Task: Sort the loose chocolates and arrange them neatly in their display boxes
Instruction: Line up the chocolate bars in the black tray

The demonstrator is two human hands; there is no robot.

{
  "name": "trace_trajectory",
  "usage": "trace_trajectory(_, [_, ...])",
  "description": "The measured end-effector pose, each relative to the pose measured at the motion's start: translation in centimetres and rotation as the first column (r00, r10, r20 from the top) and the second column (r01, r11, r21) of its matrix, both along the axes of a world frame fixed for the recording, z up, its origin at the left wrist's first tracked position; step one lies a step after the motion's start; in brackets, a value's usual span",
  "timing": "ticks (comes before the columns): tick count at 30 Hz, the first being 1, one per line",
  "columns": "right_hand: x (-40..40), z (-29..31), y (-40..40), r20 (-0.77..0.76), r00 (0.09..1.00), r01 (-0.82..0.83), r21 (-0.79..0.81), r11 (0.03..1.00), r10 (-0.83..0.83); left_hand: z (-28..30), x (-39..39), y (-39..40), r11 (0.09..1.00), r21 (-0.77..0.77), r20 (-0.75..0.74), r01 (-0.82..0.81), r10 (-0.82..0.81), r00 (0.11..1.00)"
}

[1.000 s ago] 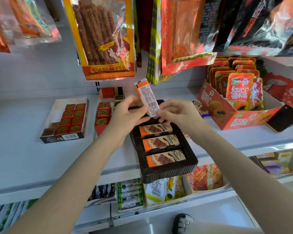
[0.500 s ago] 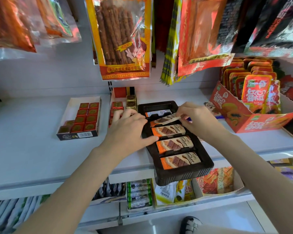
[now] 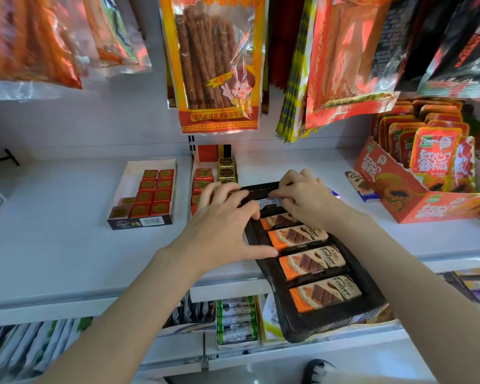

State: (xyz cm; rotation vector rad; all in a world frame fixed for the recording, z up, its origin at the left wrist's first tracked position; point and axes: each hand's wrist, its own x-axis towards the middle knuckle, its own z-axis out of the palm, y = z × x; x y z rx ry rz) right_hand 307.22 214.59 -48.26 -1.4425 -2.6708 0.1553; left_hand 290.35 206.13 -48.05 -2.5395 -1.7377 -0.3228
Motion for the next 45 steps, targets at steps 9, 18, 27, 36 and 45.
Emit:
trace_trajectory(9, [-1.0, 0.2, -0.4, 0.184, 0.982, 0.054, -0.096, 0.994, -0.035, 0.1, 0.0, 0.0, 0.995, -0.089, 0.021, 0.04, -0.038, 0.999])
trace_trajectory(18, [-0.2, 0.4, 0.2, 0.082, 0.997, -0.001, -0.07, 0.998, 0.007, 0.2, 0.1, 0.1, 0.993, -0.117, 0.04, 0.024, -0.02, 0.999])
trace_trajectory(27, [2.7, 4.1, 0.1, -0.403, 0.913, -0.088, -0.357, 0.93, -0.068, 0.3, 0.1, 0.2, 0.989, -0.145, 0.039, 0.023, -0.017, 0.999])
trace_trajectory(36, [1.6, 1.5, -1.1, -0.144, 0.988, -0.071, -0.125, 0.99, 0.052, 0.9, 0.3, 0.4, 0.979, -0.204, 0.047, 0.022, -0.013, 0.999])
trace_trajectory(45, [5.7, 1.8, 0.1, -0.471, 0.861, 0.23, 0.024, 0.973, -0.192, 1.6, 0.2, 1.1, 0.93, -0.361, 0.068, 0.074, -0.053, 0.996])
